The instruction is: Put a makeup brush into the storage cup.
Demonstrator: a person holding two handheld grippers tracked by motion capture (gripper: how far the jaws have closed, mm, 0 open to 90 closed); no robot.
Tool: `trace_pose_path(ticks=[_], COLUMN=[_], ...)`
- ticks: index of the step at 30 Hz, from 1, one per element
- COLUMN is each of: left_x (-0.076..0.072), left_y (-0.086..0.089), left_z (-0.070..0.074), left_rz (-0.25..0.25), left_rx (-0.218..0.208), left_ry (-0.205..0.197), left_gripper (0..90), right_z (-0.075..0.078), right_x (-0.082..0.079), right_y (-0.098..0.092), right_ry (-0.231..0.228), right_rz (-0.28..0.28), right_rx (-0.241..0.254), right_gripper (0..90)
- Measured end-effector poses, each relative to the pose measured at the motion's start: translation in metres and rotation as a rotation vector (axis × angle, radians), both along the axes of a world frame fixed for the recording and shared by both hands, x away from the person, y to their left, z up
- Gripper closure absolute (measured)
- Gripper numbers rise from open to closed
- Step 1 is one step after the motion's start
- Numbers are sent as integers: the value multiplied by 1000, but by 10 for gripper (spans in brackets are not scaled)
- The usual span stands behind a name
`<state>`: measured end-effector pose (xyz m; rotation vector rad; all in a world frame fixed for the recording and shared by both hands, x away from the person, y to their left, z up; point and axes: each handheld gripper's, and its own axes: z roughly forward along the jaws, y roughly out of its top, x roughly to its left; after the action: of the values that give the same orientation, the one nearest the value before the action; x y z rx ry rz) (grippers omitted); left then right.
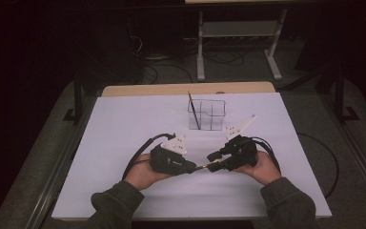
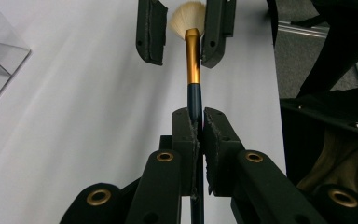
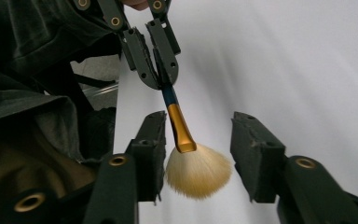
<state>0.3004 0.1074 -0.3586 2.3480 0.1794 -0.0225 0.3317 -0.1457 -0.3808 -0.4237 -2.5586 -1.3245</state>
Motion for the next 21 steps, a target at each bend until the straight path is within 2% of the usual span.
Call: trace_pose_path(ticks=[8,16,21], left_x=[0,1,1], left_y=[0,2,2], left_z=[0,0,-1], left_rz=[-9,-26,-37], left_rx=[1,0,5], left_ry=[7,12,9], left_gripper=[833,834,834], right_z=[-1,-2,-3], right_x=[2,2,1], right_y=[-1,0,2], right_ry=[21,33,37], right_rz=[41,62,78], right_rx=[23,42,35], right_gripper=[688,702,733])
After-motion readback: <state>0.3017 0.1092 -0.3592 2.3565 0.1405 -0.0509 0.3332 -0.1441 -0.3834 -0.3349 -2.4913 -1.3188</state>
